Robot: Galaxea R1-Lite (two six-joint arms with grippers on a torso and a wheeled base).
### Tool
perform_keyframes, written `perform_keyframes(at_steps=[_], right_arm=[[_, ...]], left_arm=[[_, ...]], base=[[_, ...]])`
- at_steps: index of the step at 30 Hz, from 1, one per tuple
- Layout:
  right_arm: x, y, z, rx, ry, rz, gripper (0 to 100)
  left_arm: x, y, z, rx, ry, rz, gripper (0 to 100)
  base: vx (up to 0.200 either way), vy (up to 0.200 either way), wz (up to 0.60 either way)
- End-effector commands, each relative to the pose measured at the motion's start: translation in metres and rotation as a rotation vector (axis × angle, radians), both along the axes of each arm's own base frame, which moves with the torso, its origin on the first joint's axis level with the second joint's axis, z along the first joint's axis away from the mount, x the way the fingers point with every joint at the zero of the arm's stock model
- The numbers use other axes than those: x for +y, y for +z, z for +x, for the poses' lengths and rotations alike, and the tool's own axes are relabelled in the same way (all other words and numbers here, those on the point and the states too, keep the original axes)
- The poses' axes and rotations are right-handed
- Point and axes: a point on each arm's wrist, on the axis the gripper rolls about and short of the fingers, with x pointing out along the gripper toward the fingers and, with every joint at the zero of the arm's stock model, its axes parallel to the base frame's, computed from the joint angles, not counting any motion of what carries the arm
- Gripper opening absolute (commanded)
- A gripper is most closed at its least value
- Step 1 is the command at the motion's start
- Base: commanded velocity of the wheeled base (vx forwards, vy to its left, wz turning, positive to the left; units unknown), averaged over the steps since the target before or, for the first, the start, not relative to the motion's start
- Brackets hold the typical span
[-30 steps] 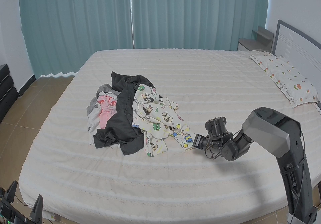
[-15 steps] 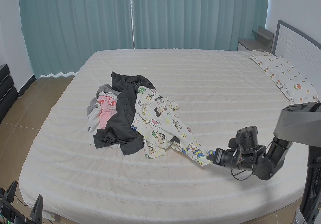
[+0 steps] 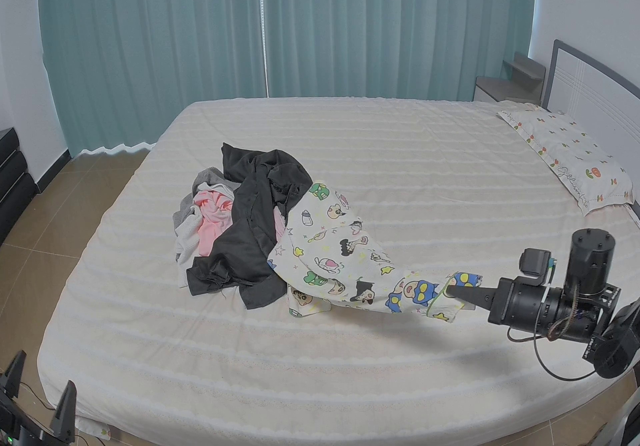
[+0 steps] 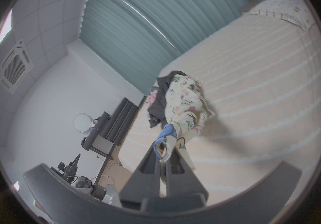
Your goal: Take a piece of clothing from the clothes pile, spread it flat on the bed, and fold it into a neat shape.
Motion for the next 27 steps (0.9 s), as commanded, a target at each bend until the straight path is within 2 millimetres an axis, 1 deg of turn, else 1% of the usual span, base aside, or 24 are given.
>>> perform_keyframes(at_steps=[1,2,5,6,8,9,12,13,14,15,16,17,18,21,22,23,24,25,26,27], right_arm=[[0.000,0.069,-0.043,-0.290,0.122,0.144,0],[0.004,0.088,-0.048,-0.361,0.155,0.184,0],[0.009,0.115,-0.053,-0.429,0.190,0.227,0],[0.010,0.120,-0.053,-0.436,0.192,0.232,0],[0.010,0.120,-0.053,-0.436,0.192,0.232,0],[0.012,0.144,-0.050,-0.474,0.193,0.254,0],[0.015,0.155,-0.047,-0.485,0.192,0.258,0],[0.015,0.157,-0.047,-0.490,0.195,0.261,0],[0.015,0.168,-0.047,-0.514,0.195,0.279,0],[0.015,0.169,-0.047,-0.517,0.195,0.281,0],[0.017,0.168,-0.045,-0.500,0.198,0.272,0],[0.018,0.168,-0.045,-0.492,0.203,0.269,0],[0.019,0.168,-0.046,-0.490,0.209,0.270,0],[0.019,0.169,-0.051,-0.493,0.222,0.277,0],[0.019,0.168,-0.051,-0.493,0.221,0.276,0],[0.019,0.168,-0.051,-0.493,0.221,0.276,0],[0.020,0.169,-0.049,-0.493,0.218,0.278,0],[0.021,0.170,-0.048,-0.493,0.216,0.278,0],[0.022,0.169,-0.046,-0.490,0.218,0.276,0],[0.023,0.169,-0.045,-0.487,0.219,0.275,0]], left_arm=[[-0.006,0.098,0.021,-0.032,-0.284,0.015,100],[-0.009,0.100,0.046,0.075,-0.383,0.033,100],[-0.014,0.101,0.085,0.176,-0.483,0.085,100],[-0.016,0.100,0.096,0.201,-0.512,0.094,100],[-0.016,0.100,0.096,0.201,-0.512,0.094,100],[-0.037,0.087,0.135,0.318,-0.669,0.107,100],[-0.057,0.068,0.163,0.444,-0.754,0.124,100],[-0.059,0.066,0.166,0.456,-0.759,0.126,100],[-0.071,0.054,0.181,0.519,-0.801,0.142,100],[-0.074,0.051,0.183,0.529,-0.808,0.145,100],[-0.085,0.039,0.195,0.576,-0.840,0.159,100],[-0.091,0.029,0.201,0.604,-0.855,0.168,100],[-0.096,0.023,0.204,0.620,-0.863,0.180,100],[-0.114,-0.011,0.217,0.690,-0.869,0.268,100],[-0.116,-0.016,0.220,0.690,-0.869,0.281,100],[-0.116,-0.016,0.220,0.690,-0.869,0.281,100],[-0.123,-0.029,0.224,0.703,-0.874,0.289,100],[-0.125,-0.034,0.226,0.711,-0.878,0.292,100],[-0.130,-0.044,0.231,0.737,-0.876,0.298,100],[-0.131,-0.047,0.233,0.744,-0.875,0.301,100]], base=[[0.000,0.000,0.00],[0.000,0.000,0.00],[0.000,0.000,0.00],[0.000,0.000,0.00],[0.000,0.000,0.00],[0.000,0.000,0.00],[0.000,0.000,0.00],[0.000,0.000,0.00],[0.000,0.000,0.00],[0.000,0.000,0.00],[0.000,0.000,0.00],[0.000,0.000,0.00],[0.000,0.000,0.00],[0.000,0.000,0.00],[0.000,0.000,0.00],[0.000,0.000,0.00],[0.000,0.000,0.00],[0.000,0.000,0.00],[0.000,0.000,0.00],[0.000,0.000,0.00]])
